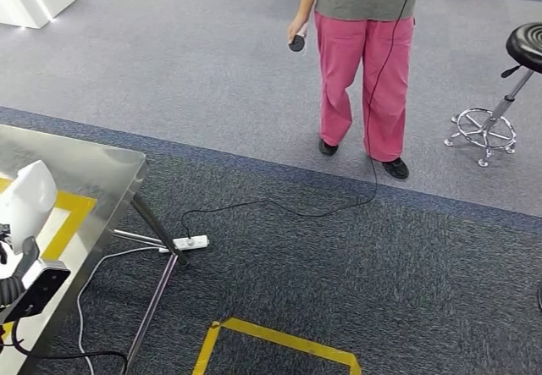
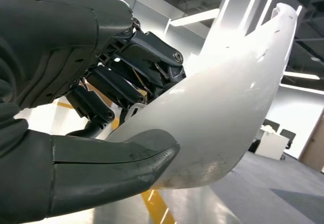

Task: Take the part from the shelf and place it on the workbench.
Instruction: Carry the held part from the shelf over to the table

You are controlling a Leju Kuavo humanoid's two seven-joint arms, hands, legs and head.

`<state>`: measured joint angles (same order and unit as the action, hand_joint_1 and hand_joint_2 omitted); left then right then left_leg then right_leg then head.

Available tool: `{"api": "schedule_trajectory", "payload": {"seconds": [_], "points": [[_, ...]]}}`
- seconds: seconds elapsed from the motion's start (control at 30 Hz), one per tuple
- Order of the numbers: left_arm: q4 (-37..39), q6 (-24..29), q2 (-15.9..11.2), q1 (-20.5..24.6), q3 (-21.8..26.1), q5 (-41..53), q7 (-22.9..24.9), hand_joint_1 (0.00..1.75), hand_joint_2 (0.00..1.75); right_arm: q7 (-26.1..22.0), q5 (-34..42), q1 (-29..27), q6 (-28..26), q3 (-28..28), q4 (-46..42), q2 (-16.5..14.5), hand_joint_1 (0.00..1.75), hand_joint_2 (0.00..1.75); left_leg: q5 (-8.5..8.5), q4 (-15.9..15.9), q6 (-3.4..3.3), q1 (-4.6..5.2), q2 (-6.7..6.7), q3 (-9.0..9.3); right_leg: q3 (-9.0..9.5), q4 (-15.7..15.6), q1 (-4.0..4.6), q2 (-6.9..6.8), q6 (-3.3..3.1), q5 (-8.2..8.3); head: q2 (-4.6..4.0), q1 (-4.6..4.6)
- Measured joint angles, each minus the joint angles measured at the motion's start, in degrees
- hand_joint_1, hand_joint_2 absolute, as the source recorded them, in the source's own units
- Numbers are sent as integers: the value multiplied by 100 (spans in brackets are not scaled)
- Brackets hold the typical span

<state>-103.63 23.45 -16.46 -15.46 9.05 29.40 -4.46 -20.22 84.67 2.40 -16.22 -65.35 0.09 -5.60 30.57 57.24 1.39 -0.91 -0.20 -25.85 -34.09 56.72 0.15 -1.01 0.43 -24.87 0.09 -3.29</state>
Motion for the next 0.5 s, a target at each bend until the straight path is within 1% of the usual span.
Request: {"api": "schedule_trajectory", "payload": {"seconds": [0.03,0.07,0.1,0.13,0.17,0.2,0.23,0.27,0.3,0.33,0.37,0.4,0.43,0.47,0.5], "points": [[0,0,-1,3,1,0,0,175,175,0,0,2,0,1,0,0,0,0,56,-136,-41,17,-3,63,-24,14,2,0,34,41,0,4],[0,0,-1,1,1,0,0,175,175,0,1,1,0,1,1,0,0,0,50,-172,-95,31,-2,53,-41,15,-2,-1,73,87,0,8],[1,0,-1,2,1,0,0,175,175,0,1,-2,0,1,1,1,0,0,8,-169,-144,34,10,5,-67,28,-14,5,107,98,0,7],[0,0,-1,6,-1,1,0,175,175,0,2,-7,0,1,2,2,0,0,-48,-169,-197,38,21,-51,-124,86,-26,18,135,15,0,11],[-1,0,0,9,-2,1,0,175,175,0,2,-11,0,1,2,3,0,0,-115,-176,-249,39,32,-122,-208,247,-32,37,160,-176,0,16],[-1,0,1,12,-3,2,0,175,175,0,2,-12,0,1,2,4,0,0,-184,-179,-289,41,42,-203,-317,525,-38,58,174,-450,0,23],[-2,0,1,11,-4,2,0,175,175,0,2,-13,0,2,2,4,0,0,-251,-176,-314,52,44,-287,-435,888,-37,73,187,-744,0,29],[-1,0,2,10,-6,2,0,175,175,0,2,-13,0,2,2,4,0,0,-321,-173,-329,65,45,-376,-527,1286,-36,81,194,-963,0,32],[-1,0,4,8,-8,2,0,175,175,0,2,-13,0,2,2,4,0,0,-392,-169,-334,79,44,-466,-567,1589,-35,84,196,-1045,0,32],[0,0,5,7,-9,2,0,175,175,0,2,-13,0,2,2,4,0,0,-457,-165,-334,92,44,-553,-537,1740,-35,85,190,-1010,0,32],[1,0,7,6,-10,2,0,175,175,0,2,-12,0,1,2,4,0,0,-524,-163,-329,106,43,-641,-397,1677,-33,85,174,-869,0,33],[1,0,8,5,-10,2,0,175,175,0,2,-10,0,1,2,4,0,0,-587,-162,-321,118,40,-722,-145,1390,-30,87,148,-701,0,32],[0,0,9,5,-10,2,0,175,175,0,2,-4,0,1,2,6,0,0,-646,-156,-308,127,37,-787,196,950,-23,93,113,-610,0,31],[0,0,9,5,-8,2,0,175,175,0,2,6,0,1,2,9,0,0,-702,-146,-288,139,36,-844,574,433,-12,99,82,-598,0,31],[-1,0,9,5,-6,2,0,175,175,0,2,16,0,1,2,11,0,0,-757,-135,-265,145,36,-878,838,35,3,106,59,-642,0,30]]}}
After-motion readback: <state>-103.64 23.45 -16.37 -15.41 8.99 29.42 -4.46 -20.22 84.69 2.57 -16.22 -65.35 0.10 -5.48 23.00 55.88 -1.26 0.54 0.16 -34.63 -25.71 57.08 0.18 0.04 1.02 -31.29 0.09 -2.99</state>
